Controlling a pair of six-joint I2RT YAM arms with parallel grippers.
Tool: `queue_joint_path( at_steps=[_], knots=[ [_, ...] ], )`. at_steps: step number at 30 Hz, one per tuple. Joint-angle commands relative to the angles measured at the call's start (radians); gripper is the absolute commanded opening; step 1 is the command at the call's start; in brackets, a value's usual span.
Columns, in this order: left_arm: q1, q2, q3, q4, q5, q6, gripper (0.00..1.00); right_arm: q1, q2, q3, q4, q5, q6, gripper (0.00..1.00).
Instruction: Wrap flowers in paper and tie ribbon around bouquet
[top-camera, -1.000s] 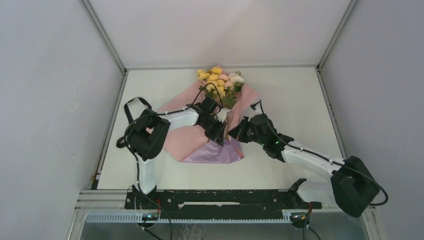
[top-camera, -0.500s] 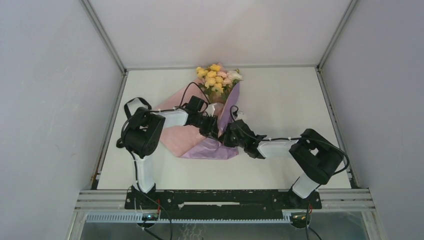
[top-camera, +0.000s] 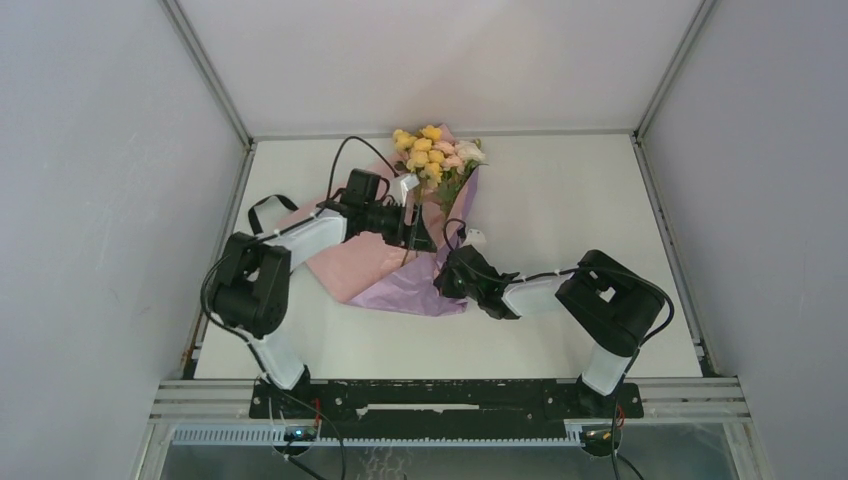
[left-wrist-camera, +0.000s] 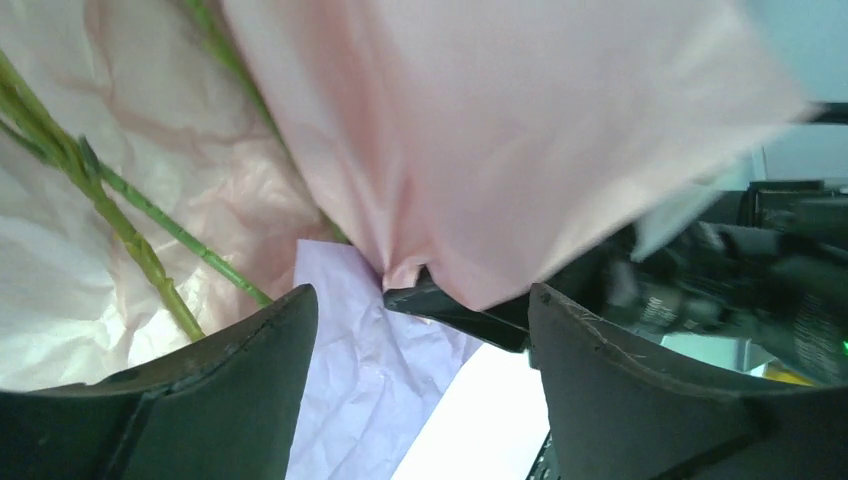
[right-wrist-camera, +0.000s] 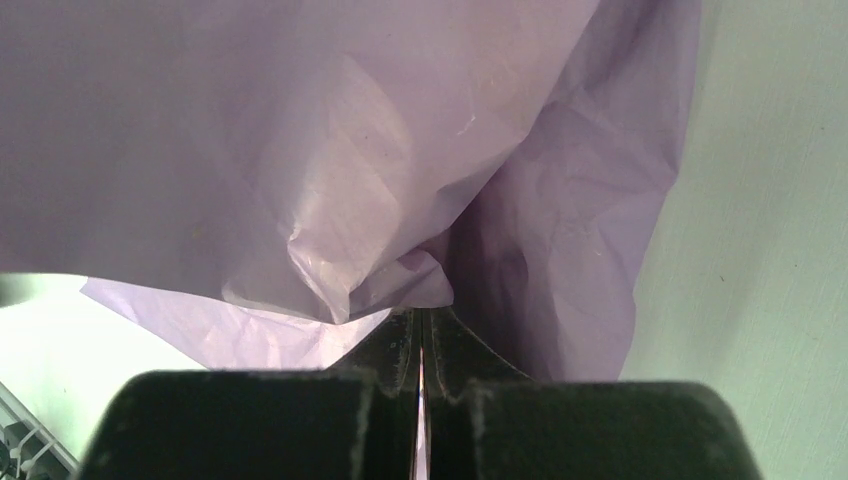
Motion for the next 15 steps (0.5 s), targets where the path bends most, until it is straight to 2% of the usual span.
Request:
queue_joint_path(
  at_steps=[1, 2, 4, 10, 15],
  knots=[
    [-0.001, -0.165, -0.010, 0.012, 0.036, 0.107, 0.87, 0.019, 0.039, 0.000, -0.078, 0.020, -0.039, 0.00],
    [-0.007, -0.187, -0.017, 0.011, 0.026, 0.129, 0.96, 0.019, 0.038, 0.000, -0.078, 0.019, -0.040, 0.00],
    [-0.030, -0.222, -0.029, 0.008, -0.017, 0.180, 1.00, 0.019, 0.036, -0.001, -0.080, 0.022, -0.041, 0.00],
    [-0.128, -0.217, 0.013, -0.047, -0.249, 0.304, 0.99, 0.019, 0.028, -0.001, -0.083, 0.016, -0.039, 0.00],
    [-0.165, -0.151, 0.050, -0.062, -0.388, 0.316, 0.91, 0.019, 0.009, -0.001, -0.086, 0.012, -0.040, 0.00]
  ],
)
